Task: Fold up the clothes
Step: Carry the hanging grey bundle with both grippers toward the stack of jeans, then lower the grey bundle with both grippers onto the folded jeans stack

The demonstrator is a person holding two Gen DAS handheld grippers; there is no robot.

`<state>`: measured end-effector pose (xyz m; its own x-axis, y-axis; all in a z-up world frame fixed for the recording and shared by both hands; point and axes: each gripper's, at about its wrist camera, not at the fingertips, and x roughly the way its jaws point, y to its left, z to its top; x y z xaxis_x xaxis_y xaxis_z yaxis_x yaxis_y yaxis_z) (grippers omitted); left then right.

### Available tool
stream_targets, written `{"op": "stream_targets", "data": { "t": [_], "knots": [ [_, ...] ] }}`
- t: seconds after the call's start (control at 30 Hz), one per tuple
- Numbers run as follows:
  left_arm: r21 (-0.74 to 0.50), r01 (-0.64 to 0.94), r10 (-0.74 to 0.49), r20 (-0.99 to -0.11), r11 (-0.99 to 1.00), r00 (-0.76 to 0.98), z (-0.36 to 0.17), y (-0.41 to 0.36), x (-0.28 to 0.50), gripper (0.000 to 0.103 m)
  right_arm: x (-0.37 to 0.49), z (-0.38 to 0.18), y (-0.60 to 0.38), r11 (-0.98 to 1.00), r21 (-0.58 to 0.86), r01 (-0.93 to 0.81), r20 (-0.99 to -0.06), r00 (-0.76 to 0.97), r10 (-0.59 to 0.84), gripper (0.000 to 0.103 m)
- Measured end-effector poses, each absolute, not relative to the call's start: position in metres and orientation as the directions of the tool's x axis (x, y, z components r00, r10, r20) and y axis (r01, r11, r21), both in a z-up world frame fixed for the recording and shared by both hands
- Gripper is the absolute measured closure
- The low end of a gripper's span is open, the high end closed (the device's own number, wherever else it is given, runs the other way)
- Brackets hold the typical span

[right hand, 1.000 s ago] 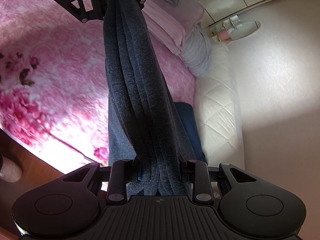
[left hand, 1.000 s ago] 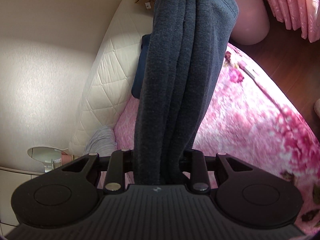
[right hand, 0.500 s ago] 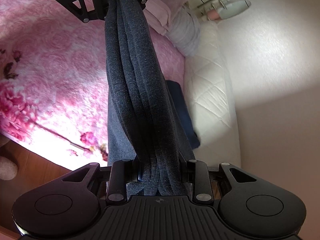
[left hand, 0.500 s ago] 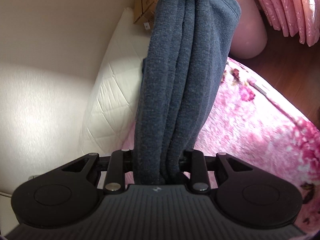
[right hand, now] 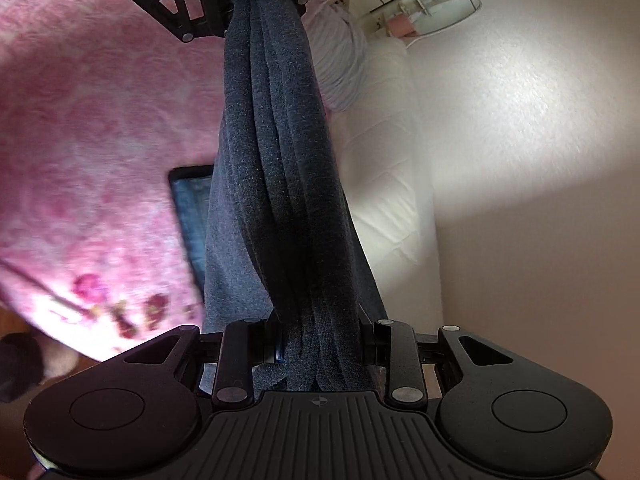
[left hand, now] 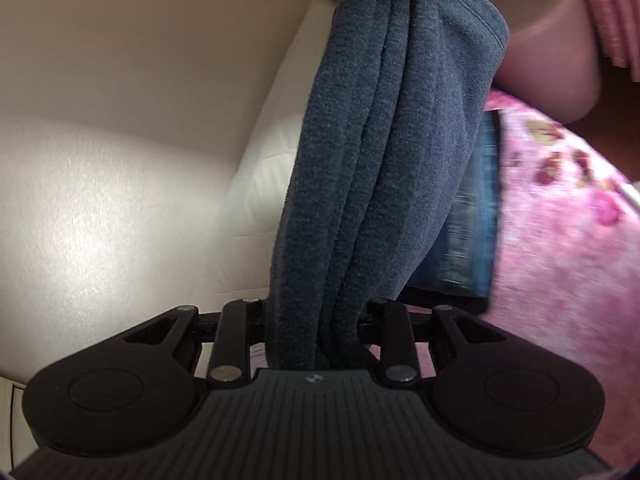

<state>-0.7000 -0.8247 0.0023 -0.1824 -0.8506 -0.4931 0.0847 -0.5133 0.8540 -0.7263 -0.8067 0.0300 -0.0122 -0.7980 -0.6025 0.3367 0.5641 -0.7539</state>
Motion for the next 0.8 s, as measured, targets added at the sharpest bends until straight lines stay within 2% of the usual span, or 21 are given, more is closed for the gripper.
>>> {"op": "stream_targets", "data": {
  "t": [0.2, 0.27, 0.37, 0.43, 0.53, 0.57, 0.63, 0.73, 0.8],
  "knots": [
    [0.89, 0.129, -0.898, -0.424, -0.438, -0.119, -0.013, -0.925, -0.74, 0.077, -0.771, 0.022, -0.92, 0.523, -0.798, 0.3, -0.535, 0.05, -0.844, 0.074],
    [0.895, 0.141, -0.905, -0.411, -0.424, -0.109, -0.033, -0.949, -0.747, 0.076, -0.782, 0.008, -0.949, 0.498, -0.817, 0.292, -0.501, 0.068, -0.863, 0.074],
    [0.872, 0.138, -0.883, -0.458, -0.469, -0.103, -0.093, -0.972, -0.75, 0.072, -0.795, -0.038, -0.981, 0.492, -0.821, 0.291, -0.485, 0.098, -0.869, 0.074],
    [0.847, 0.114, -0.855, -0.512, -0.519, -0.084, -0.142, -0.976, -0.751, 0.072, -0.8, -0.084, -0.994, 0.532, -0.797, 0.285, -0.522, 0.117, -0.845, 0.073],
    [0.839, 0.056, -0.841, -0.538, -0.541, -0.059, -0.2, -0.969, -0.747, 0.067, -0.803, -0.152, -0.999, 0.644, -0.719, 0.26, -0.628, 0.153, -0.763, 0.069],
    [0.839, 0.041, -0.839, -0.541, -0.543, -0.053, -0.216, -0.966, -0.745, 0.068, -0.803, -0.162, -0.994, 0.643, -0.723, 0.253, -0.624, 0.16, -0.765, 0.067],
    [0.854, 0.067, -0.856, -0.513, -0.517, -0.064, -0.215, -0.962, -0.739, 0.067, -0.802, -0.173, -0.984, 0.613, -0.749, 0.253, -0.589, 0.17, -0.79, 0.06],
    [0.854, 0.071, -0.856, -0.511, -0.515, -0.073, -0.204, -0.959, -0.731, 0.054, -0.812, -0.166, -0.976, 0.597, -0.752, 0.28, -0.577, 0.159, -0.801, 0.05],
    [0.856, 0.066, -0.858, -0.508, -0.513, -0.081, -0.197, -0.959, -0.726, 0.053, -0.821, -0.158, -0.972, 0.589, -0.755, 0.288, -0.572, 0.151, -0.807, 0.05]
  ]
}}
